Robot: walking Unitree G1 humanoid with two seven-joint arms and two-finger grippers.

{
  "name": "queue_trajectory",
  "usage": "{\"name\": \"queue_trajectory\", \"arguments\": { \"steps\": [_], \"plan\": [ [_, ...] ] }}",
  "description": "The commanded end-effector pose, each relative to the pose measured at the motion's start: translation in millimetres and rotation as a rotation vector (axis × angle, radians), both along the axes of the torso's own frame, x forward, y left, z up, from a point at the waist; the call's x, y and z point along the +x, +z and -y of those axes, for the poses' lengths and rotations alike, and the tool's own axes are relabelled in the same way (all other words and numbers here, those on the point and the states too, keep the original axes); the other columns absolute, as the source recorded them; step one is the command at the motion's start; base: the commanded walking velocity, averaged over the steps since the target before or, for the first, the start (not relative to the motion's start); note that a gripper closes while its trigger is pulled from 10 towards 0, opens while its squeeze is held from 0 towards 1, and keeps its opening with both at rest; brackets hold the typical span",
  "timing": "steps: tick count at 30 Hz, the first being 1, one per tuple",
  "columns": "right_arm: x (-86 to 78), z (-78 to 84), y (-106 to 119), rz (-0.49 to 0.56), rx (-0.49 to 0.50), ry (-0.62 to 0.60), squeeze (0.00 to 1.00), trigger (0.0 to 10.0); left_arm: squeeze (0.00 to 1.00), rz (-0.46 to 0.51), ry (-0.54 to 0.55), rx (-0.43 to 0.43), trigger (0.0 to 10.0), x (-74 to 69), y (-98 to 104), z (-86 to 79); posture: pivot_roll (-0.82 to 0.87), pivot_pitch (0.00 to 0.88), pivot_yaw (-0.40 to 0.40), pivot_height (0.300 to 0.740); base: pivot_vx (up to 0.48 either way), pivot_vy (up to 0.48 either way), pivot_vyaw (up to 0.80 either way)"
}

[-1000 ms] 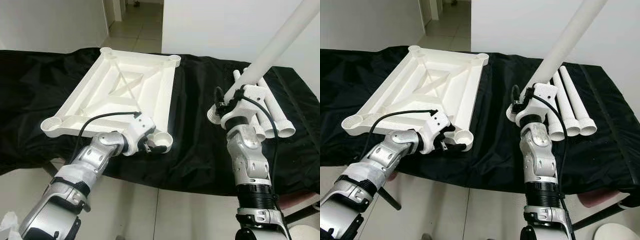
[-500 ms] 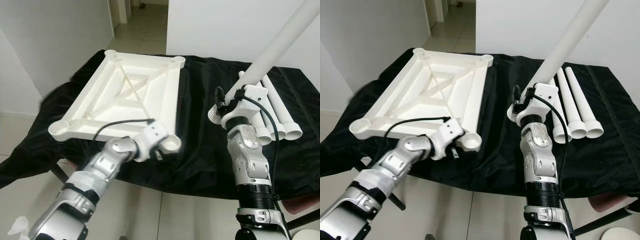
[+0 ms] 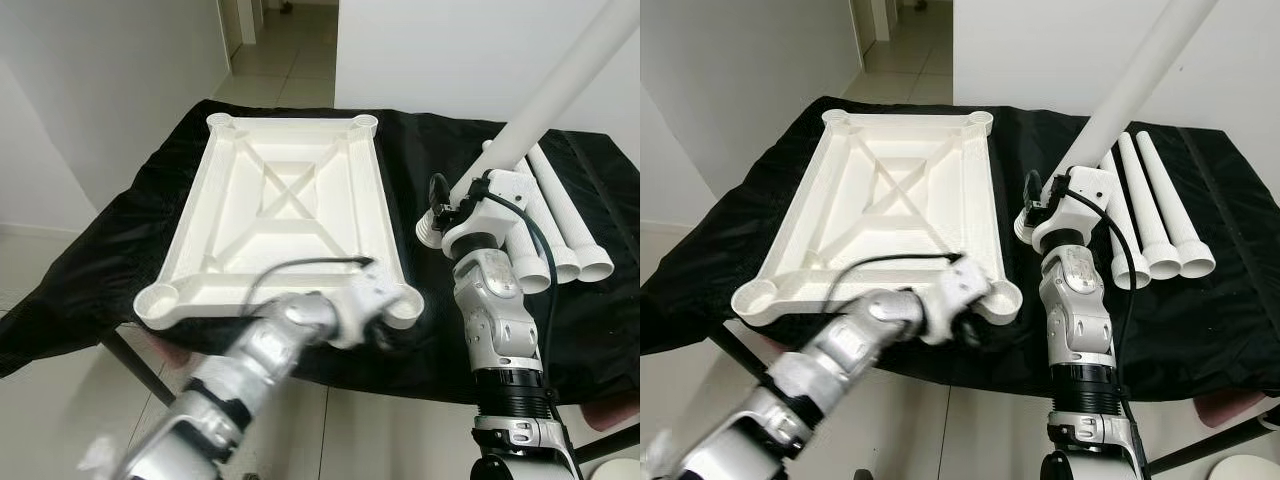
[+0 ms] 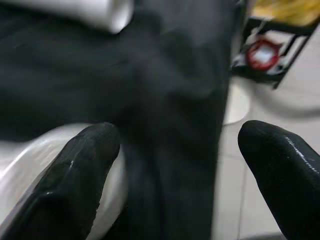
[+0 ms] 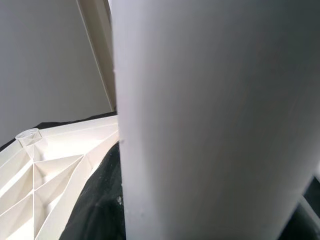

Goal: Building children table

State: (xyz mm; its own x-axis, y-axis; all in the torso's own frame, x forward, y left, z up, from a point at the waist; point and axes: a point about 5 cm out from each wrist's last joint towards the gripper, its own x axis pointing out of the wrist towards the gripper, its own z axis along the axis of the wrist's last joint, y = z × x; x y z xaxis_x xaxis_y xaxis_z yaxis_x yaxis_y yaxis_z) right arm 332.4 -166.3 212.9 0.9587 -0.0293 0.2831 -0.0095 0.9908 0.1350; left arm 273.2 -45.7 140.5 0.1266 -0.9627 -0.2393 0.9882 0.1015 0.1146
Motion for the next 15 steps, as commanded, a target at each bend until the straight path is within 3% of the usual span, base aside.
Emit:
{"name": "queue_trajectory", "arguments": {
  "steps": [1,6,7,8,10,12,14,15],
  "plan": [
    [-1.6,-2.1,-1,-0.008,0.001,0.014,0.00,10.0,0.00,-0.001,0.037,0.020,10.0,5.4,0,-1.6,-0.05,0.055,0.042,0.740,0.000,0.000,0.00],
    [-2.4,-5.9,-7,-0.033,-0.005,0.047,0.00,10.0,0.00,0.006,0.066,0.002,10.0,8.2,4,2.2,-0.05,0.055,0.042,0.740,0.000,0.000,0.00],
    [-5.2,-12.5,-14,-0.064,-0.043,0.099,0.00,10.0,0.00,-0.015,0.123,-0.054,10.0,17.4,17,-4.2,-0.05,0.056,0.041,0.740,0.000,0.000,0.00],
    [-5.2,-12.5,-14,-0.064,-0.043,0.099,0.00,10.0,0.00,-0.015,0.123,-0.054,10.0,17.4,17,-4.2,-0.05,0.056,0.041,0.740,0.000,0.000,0.00],
    [-11.9,-23.4,-28,-0.111,-0.121,0.186,0.00,10.0,0.00,-0.052,0.191,-0.174,10.0,30.7,45,-24.7,-0.05,0.056,0.042,0.740,0.000,0.000,0.00],
    [-11.9,-23.4,-28,-0.111,-0.121,0.186,0.00,10.0,0.00,-0.052,0.191,-0.174,10.0,30.7,45,-24.7,-0.05,0.056,0.042,0.740,0.000,0.000,0.00],
    [-18.0,-29.9,-39,-0.125,-0.181,0.238,0.00,10.0,0.00,-0.055,0.241,-0.230,10.0,40.3,62,-54.2,-0.03,0.055,0.031,0.740,0.000,0.000,0.00],
    [-18.0,-29.9,-39,-0.125,-0.181,0.238,0.00,10.0,0.00,-0.055,0.241,-0.230,10.0,40.3,62,-54.2,-0.03,0.055,0.031,0.740,0.000,0.000,0.00]
  ]
}}
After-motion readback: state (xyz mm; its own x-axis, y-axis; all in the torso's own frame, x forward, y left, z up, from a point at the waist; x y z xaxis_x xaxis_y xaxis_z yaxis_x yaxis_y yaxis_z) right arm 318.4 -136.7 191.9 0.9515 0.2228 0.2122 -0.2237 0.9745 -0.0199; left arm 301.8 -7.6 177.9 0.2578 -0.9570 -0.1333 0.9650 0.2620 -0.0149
